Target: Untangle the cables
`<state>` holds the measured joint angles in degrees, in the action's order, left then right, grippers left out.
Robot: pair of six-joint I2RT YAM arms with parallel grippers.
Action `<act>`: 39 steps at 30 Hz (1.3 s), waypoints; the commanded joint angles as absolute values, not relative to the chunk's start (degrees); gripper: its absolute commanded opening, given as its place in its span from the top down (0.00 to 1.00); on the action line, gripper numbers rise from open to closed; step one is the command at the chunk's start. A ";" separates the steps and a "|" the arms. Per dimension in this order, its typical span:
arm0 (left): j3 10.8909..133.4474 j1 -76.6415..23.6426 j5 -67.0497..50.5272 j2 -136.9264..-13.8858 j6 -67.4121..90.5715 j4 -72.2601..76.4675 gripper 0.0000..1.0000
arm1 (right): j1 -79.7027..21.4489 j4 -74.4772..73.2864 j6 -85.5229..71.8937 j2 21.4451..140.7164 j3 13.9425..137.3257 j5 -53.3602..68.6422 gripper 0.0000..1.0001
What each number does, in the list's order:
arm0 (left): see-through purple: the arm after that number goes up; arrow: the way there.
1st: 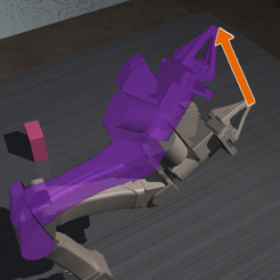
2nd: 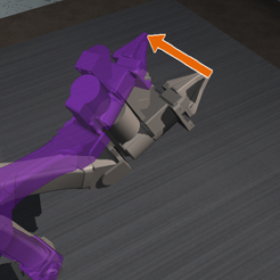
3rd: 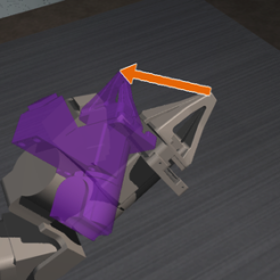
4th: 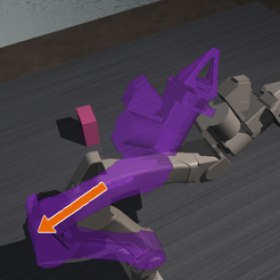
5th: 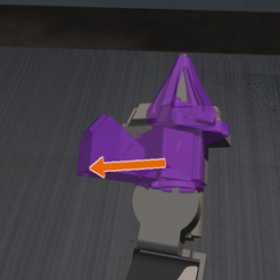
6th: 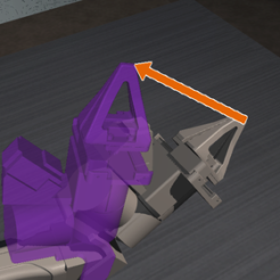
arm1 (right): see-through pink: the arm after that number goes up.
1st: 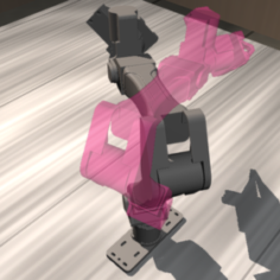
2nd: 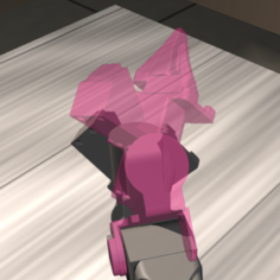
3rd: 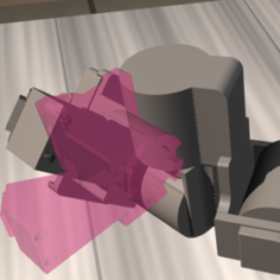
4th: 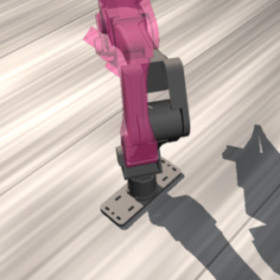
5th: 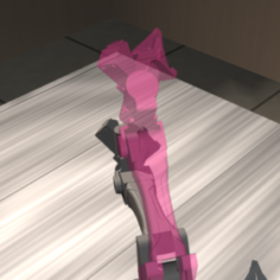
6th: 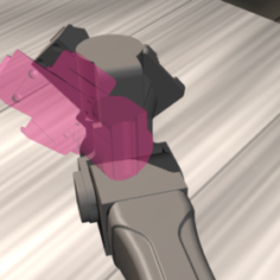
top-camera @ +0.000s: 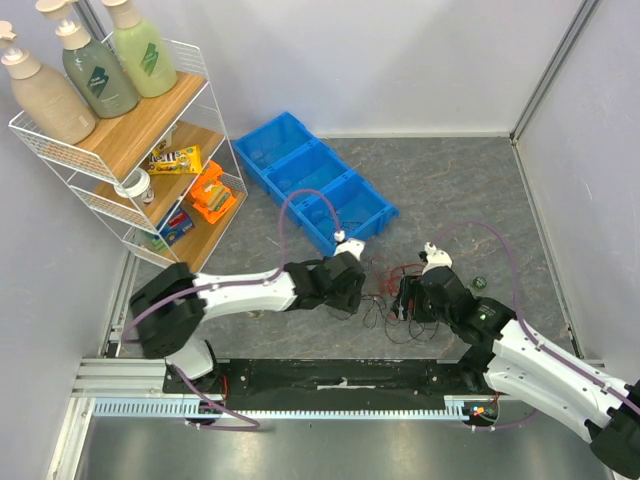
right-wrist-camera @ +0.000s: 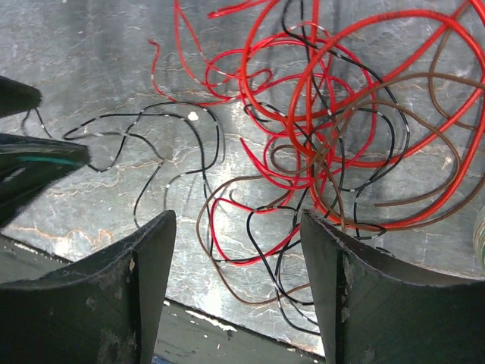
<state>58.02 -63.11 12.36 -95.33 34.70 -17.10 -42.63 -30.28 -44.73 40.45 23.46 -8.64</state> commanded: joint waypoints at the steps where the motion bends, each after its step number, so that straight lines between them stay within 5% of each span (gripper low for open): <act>1: 49.68 -63.19 15.99 -81.67 33.58 -9.59 0.29 | -42.71 -27.95 -40.01 39.55 28.47 -6.07 0.26; 8: 38.59 -63.02 19.42 -71.28 34.80 -6.76 0.23 | -43.15 -25.14 -36.82 47.28 32.78 -0.18 0.29; 21: 45.26 -61.08 14.94 -89.64 24.88 -2.64 0.26 | -43.33 -21.45 -43.59 48.25 26.28 -0.35 0.31; 25: 46.93 -61.17 15.03 -91.67 25.75 -2.99 0.50 | -43.33 -21.71 -44.38 46.59 25.05 -1.23 0.31; 29: 47.11 -61.26 18.80 -88.78 26.54 -6.67 0.95 | -43.33 -22.06 -45.52 45.44 24.61 -2.19 0.32; 39: 47.02 -61.26 23.20 -61.54 24.35 -13.53 0.98 | -43.33 -20.92 -49.65 50.18 22.07 -10.10 0.41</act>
